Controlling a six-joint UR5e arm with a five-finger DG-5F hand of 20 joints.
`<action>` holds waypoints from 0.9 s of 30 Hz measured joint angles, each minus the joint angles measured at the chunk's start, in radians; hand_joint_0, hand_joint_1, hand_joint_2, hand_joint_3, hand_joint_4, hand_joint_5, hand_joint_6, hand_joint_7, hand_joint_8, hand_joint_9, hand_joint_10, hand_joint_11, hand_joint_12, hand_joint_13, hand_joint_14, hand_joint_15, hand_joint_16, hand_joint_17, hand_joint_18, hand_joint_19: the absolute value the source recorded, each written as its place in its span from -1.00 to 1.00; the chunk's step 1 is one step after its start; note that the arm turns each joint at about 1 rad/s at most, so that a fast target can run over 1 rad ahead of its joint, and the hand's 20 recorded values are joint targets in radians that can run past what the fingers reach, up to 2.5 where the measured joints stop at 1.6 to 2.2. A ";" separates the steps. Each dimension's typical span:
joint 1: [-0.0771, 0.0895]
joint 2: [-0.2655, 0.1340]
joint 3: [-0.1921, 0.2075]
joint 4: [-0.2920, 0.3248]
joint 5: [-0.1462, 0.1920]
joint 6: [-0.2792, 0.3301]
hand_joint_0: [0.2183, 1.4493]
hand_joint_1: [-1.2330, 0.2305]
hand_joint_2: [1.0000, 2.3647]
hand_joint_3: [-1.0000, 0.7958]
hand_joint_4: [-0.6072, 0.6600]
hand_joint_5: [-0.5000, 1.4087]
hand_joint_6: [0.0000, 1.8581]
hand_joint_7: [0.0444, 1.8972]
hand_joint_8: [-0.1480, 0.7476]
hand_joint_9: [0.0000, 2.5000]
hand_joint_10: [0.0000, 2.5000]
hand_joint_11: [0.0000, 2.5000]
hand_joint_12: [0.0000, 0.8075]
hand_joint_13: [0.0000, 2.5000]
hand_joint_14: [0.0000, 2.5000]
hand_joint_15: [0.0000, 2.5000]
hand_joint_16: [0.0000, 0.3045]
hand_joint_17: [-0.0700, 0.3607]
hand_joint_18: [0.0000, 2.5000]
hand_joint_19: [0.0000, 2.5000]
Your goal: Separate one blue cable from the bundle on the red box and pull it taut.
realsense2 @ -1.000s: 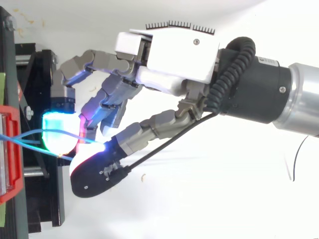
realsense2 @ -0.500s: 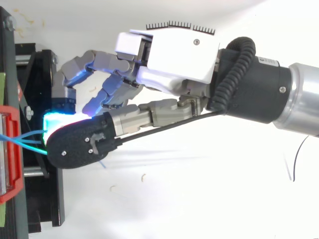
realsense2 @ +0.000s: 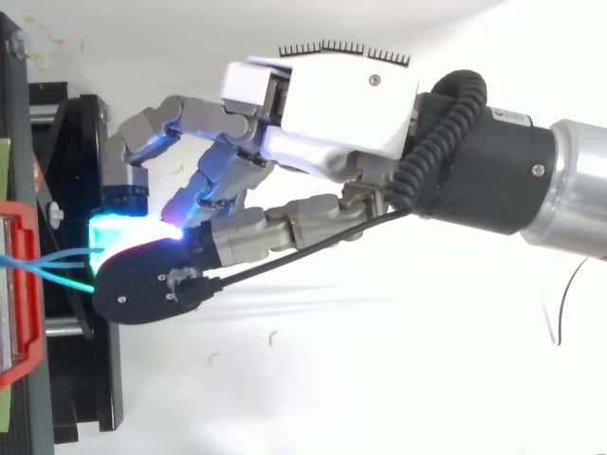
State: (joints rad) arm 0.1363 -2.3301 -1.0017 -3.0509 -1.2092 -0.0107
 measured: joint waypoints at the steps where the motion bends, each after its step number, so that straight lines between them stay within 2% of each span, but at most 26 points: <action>1: 0.000 0.000 0.000 -0.001 0.000 0.000 -0.40 -0.38 -0.97 0.04 0.02 -0.61 -0.06 0.19 0.21 -0.15 -0.99 -0.42 0.10 -0.23 -0.99 -0.65 -0.65 -0.12 -0.17 -0.63; 13: 0.003 0.007 0.000 -0.033 -0.002 0.005 -0.40 -0.44 -0.99 0.20 -0.22 -0.58 -0.05 0.22 0.16 -0.11 -0.99 -0.50 0.15 -0.23 -0.99 -0.70 -0.61 -0.06 -0.14 -0.70; 18: 0.005 0.021 0.000 -0.093 -0.011 0.004 -0.41 -0.44 -0.99 0.23 -0.26 -0.57 -0.06 0.24 0.15 -0.11 -0.99 -0.55 0.15 -0.27 -0.99 -0.75 -0.61 -0.05 -0.16 -0.73; 23: 0.008 0.043 -0.006 -0.193 -0.029 0.004 -0.41 -0.44 -0.99 0.23 -0.26 -0.57 -0.06 0.24 0.14 -0.13 -0.99 -0.57 0.16 -0.29 -0.99 -0.77 -0.60 -0.03 -0.18 -0.74; 27: 0.010 0.076 -0.042 -0.235 -0.034 0.002 -0.41 -0.44 -1.00 0.23 -0.25 -0.56 -0.06 0.24 0.15 -0.14 -0.99 -0.57 0.16 -0.30 -0.99 -0.76 -0.59 -0.03 -0.19 -0.74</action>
State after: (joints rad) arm 0.1463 -2.2542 -1.0433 -3.2862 -1.2433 -0.0086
